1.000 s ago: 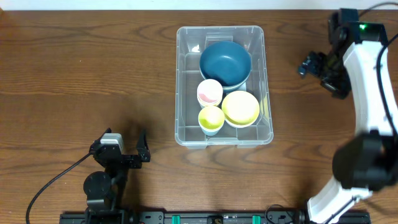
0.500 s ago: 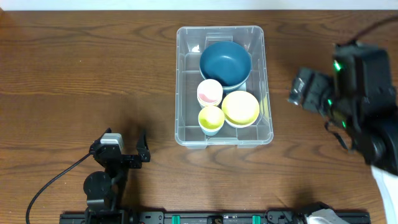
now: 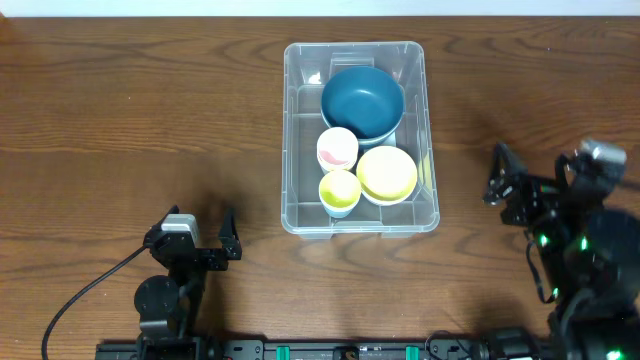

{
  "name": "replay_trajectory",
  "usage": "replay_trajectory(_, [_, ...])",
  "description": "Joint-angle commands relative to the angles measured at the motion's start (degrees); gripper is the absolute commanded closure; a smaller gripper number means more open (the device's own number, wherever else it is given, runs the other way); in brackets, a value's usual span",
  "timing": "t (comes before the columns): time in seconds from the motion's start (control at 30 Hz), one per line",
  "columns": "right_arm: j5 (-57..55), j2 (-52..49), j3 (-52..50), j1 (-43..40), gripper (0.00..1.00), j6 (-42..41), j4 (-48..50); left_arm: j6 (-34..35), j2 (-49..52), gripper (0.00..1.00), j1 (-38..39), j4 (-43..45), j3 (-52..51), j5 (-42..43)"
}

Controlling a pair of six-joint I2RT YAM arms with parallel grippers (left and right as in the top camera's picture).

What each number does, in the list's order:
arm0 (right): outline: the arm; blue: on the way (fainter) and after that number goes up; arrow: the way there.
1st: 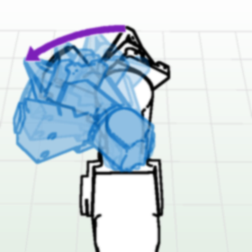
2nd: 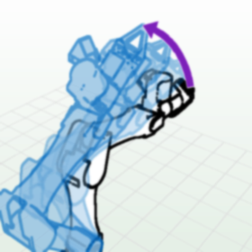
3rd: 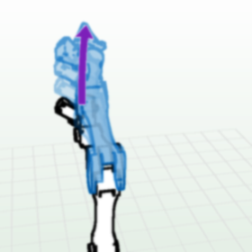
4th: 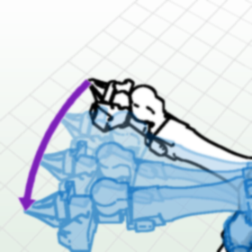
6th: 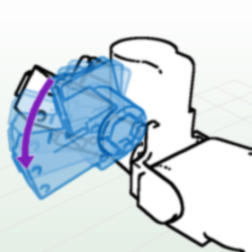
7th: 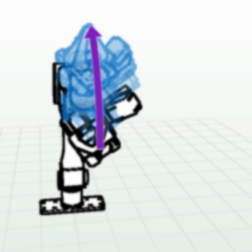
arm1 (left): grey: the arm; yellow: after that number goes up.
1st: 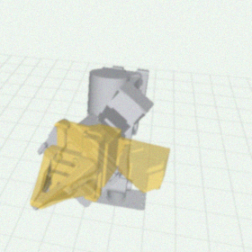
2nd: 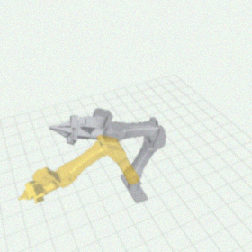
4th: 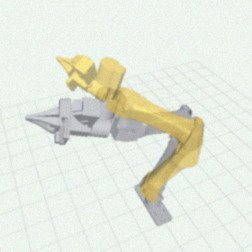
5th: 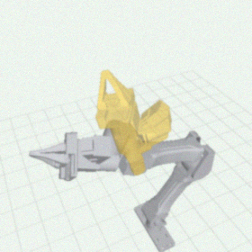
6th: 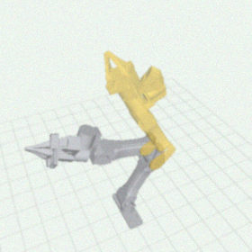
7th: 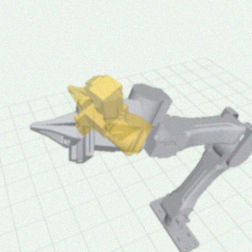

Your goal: Pack container

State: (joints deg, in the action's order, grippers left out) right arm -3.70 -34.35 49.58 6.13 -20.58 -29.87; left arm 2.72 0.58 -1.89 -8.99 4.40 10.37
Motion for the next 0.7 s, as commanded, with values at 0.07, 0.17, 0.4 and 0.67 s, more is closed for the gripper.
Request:
replay_trajectory(0.07, [8.24,12.17,-15.28,-6.36,0.01,2.25,10.99,-0.79,-0.35,0.02,-0.39,-0.68,-1.4,0.55])
replay_trajectory(0.17, [8.94,18.4,-21.84,-6.82,0.01,2.54,17.0,-0.79,-0.35,0.02,-0.39,-0.68,-1.42,0.55])
replay_trajectory(0.4, [15.82,27.45,-34.56,-6.97,0.01,8.63,32.68,-0.79,-0.35,0.02,-0.39,-0.68,-1.42,0.55])
replay_trajectory(0.67, [15.78,30.97,-42.18,-6.99,0.01,8.48,41.48,-0.79,-0.35,0.02,-0.39,-0.68,-1.4,0.55])
